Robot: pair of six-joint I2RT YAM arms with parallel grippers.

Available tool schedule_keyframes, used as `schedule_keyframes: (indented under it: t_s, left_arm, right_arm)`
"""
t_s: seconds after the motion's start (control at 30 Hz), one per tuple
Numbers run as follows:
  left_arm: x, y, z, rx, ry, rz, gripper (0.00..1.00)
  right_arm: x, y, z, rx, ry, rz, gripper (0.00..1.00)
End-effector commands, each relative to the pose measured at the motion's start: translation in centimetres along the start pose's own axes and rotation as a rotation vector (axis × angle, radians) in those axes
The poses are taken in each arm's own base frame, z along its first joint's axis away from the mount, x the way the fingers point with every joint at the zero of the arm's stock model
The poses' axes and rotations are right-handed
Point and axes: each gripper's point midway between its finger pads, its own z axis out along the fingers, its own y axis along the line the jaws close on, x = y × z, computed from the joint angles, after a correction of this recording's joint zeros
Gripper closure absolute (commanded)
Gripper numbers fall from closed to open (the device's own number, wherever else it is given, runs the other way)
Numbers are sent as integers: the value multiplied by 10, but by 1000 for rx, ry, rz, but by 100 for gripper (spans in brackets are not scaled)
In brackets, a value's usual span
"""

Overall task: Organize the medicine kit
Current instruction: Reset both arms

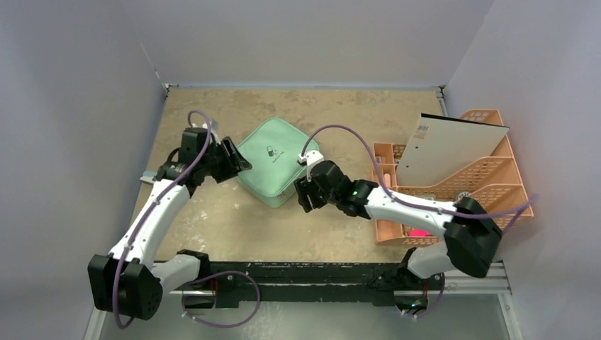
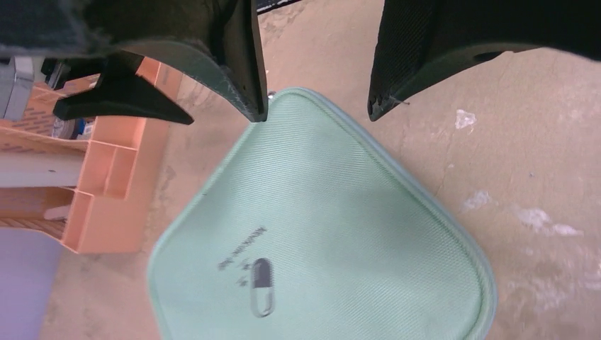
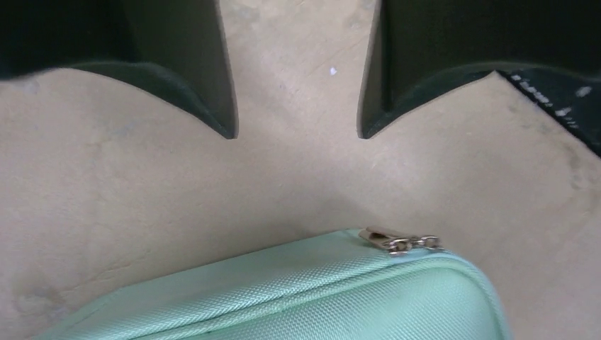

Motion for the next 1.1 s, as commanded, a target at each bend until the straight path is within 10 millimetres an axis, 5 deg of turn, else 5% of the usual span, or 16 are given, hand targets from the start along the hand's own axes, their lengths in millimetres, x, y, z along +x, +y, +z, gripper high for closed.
schedule_keyframes:
  t_s: [0.0, 0.03, 0.07, 0.3, 0.6, 1.07]
  left_arm:
    - [-24, -32, -44, 79, -70, 149, 47]
    - [-26, -40, -52, 109, -73, 180, 46]
    - [-26, -49, -61, 152, -68, 211, 46]
    - [-23, -88, -109, 318, -64, 369, 27]
    - [-6, -121, -165, 562, -191, 444, 18]
    - [0, -102, -157, 531, -258, 453, 16]
  right_arm:
    - [-35, -1, -50, 16, -75, 41, 18]
    - [-39, -1, -59, 18, -88, 53, 4]
    - [-46, -1, -72, 16, -113, 67, 1]
    - [-88, -20, -133, 100, -296, 166, 1]
    - [-104, -38, -182, 195, -350, 290, 1]
    - [-91, -36, -171, 174, -324, 258, 1]
